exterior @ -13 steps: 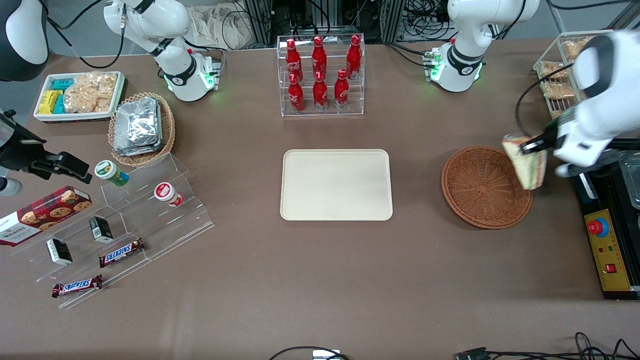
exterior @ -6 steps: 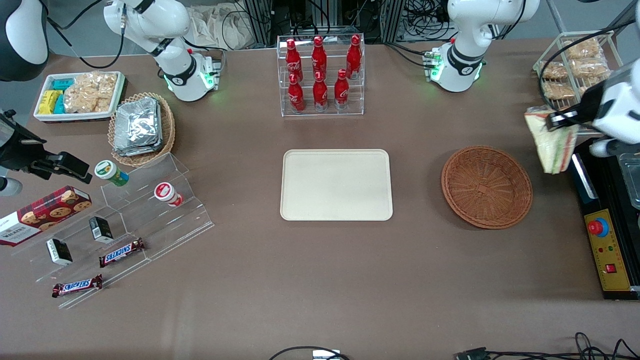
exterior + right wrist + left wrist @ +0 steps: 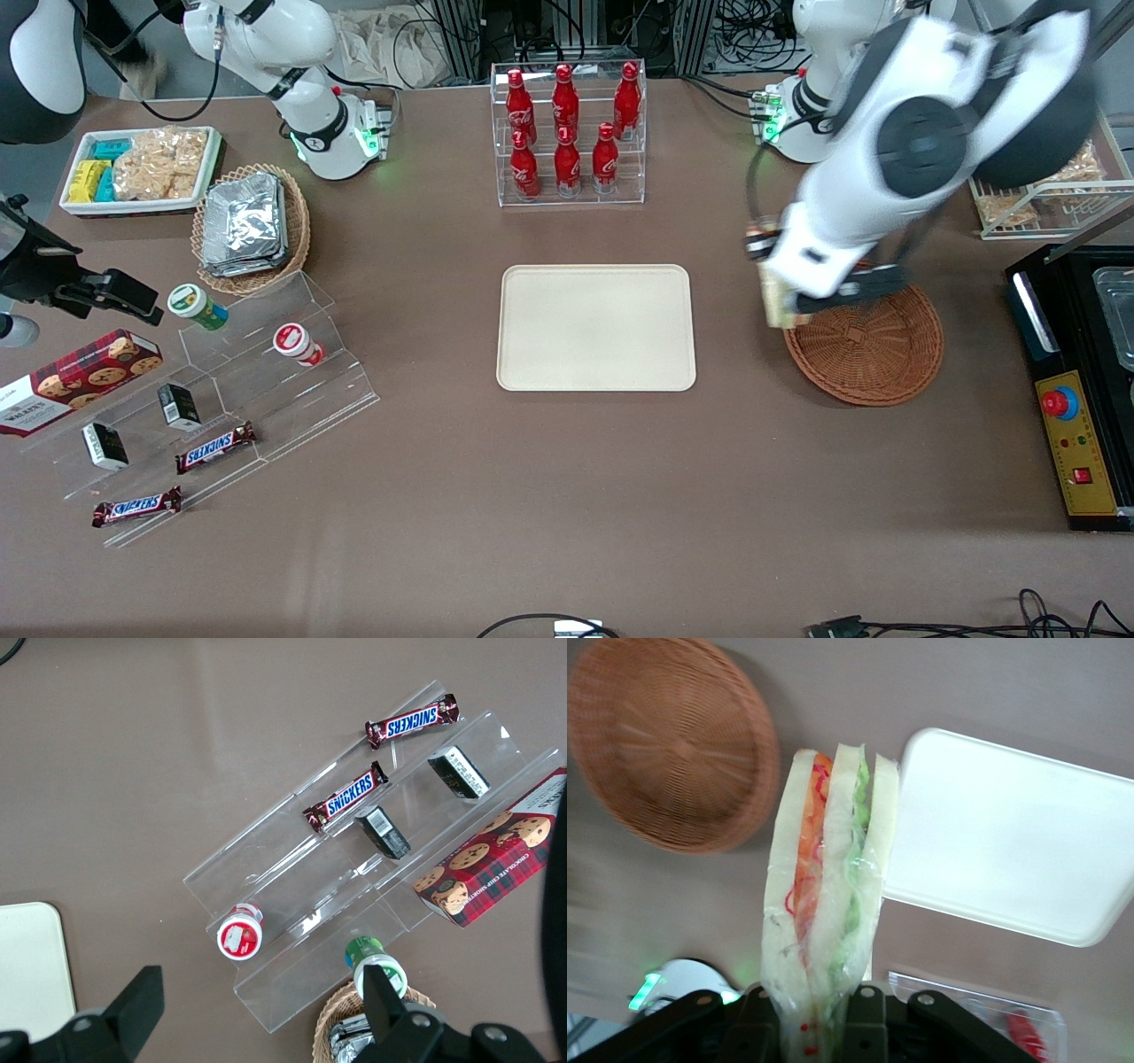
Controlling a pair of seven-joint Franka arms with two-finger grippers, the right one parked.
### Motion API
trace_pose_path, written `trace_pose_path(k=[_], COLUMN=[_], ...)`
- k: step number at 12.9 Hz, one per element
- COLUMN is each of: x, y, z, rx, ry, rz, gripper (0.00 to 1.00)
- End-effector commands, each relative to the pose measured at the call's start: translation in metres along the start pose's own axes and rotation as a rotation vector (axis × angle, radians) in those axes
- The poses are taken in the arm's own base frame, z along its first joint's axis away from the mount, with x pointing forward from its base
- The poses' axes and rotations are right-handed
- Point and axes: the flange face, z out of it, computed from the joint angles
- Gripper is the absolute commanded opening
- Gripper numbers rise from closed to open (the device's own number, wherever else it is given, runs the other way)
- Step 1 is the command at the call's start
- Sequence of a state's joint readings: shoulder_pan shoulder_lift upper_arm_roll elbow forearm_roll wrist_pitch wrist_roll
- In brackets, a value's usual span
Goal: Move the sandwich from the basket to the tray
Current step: 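Carry the sandwich to the cream tray and lower it onto it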
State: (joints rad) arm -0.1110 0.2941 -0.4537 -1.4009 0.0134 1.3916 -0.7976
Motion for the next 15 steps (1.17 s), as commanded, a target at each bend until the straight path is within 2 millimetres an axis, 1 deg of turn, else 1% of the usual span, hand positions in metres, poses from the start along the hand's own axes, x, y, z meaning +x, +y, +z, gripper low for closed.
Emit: trace_pose_path(k=[1, 2, 4, 5, 7, 8, 9, 10, 12, 15], x=[-0.003, -0.008, -0.004, -0.003, -0.002, -0.003, -0.005, -0.006, -0.004, 0.006], y=[0.061, 0.076, 0.096, 0.104, 0.113, 0.116, 0.116, 0.116, 0.116, 0.114], z=[0.016, 0.031, 0.072, 0.101, 0.161, 0.191, 0.215, 0.243, 0.274, 0.293], rx=[-0.002, 0.031, 0.05, 0.05, 0.051, 0.066, 0.065, 0.059, 0.054, 0.08], ry=[0.012, 0.041, 0.026, 0.025, 0.063, 0.1, 0.127, 0.134, 0.149, 0.167], rz=[-0.014, 0.006, 0.028, 0.042, 0.085, 0.113, 0.134, 0.15, 0.171, 0.194], gripper=[0.01, 0.01, 0.01, 0.02, 0.02, 0.02, 0.02, 0.02, 0.02, 0.02])
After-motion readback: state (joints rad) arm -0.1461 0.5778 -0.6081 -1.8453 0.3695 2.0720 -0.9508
